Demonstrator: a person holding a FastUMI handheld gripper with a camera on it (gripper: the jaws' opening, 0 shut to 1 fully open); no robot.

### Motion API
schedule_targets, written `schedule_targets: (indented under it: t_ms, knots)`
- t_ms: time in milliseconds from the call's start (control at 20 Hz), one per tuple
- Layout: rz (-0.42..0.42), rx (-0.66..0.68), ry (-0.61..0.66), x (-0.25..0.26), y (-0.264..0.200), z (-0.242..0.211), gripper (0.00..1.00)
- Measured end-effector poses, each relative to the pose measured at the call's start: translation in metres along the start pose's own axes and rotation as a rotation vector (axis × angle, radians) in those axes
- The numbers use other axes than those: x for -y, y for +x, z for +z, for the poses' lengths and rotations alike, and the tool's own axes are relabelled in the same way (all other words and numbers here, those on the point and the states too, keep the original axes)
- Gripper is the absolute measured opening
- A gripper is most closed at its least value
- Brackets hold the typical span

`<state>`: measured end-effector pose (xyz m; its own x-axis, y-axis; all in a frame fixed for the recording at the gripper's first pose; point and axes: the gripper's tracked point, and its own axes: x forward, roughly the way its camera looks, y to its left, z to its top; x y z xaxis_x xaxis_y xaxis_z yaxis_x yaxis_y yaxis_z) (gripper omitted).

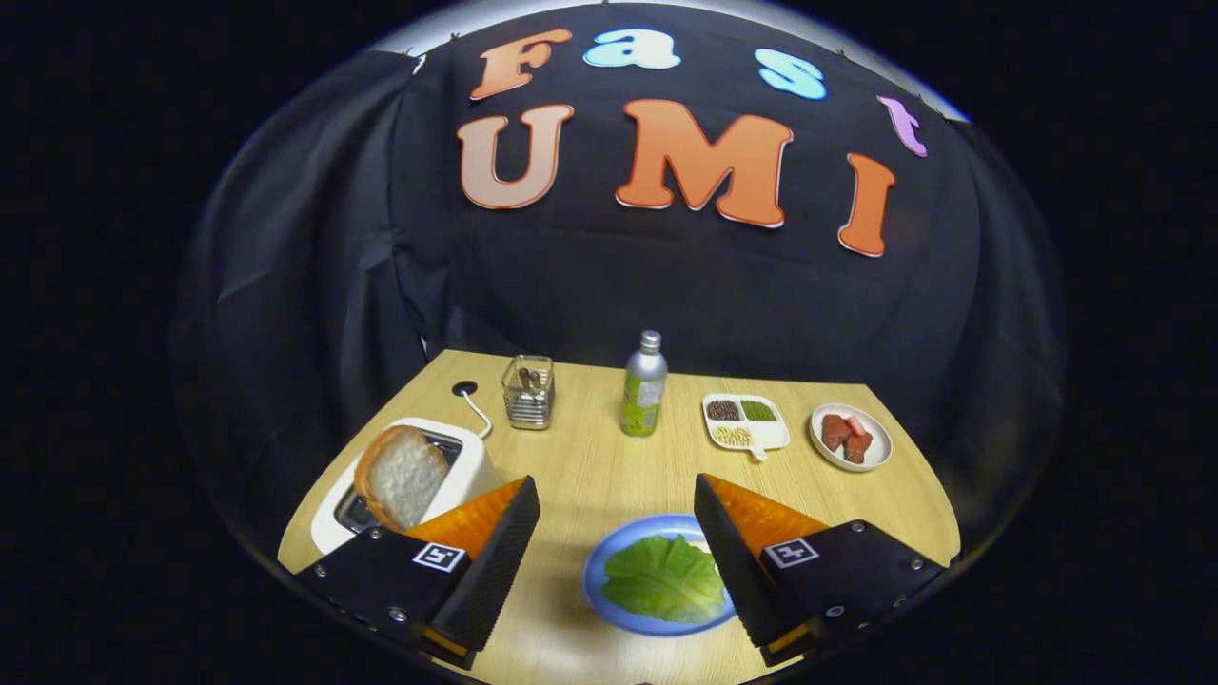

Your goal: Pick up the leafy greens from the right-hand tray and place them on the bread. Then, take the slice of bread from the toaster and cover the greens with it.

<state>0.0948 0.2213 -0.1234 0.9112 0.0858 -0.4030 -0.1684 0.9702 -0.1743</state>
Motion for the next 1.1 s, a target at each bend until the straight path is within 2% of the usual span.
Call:
schedule_targets:
  t_ms: [200, 450, 800, 1100]
  knots:
    - [0.061, 0.042, -0.032, -0.064, 0.000, 0.027, 0.98]
    - [0.107, 0.033, -0.090, -0.124, 0.013, 0.019, 0.99]
    - [0.082, -0.027, -0.113, -0.140, 0.030, -0.011, 0.98]
    - [0.066, -0.087, -0.118, -0.145, 0.039, -0.036, 0.76]
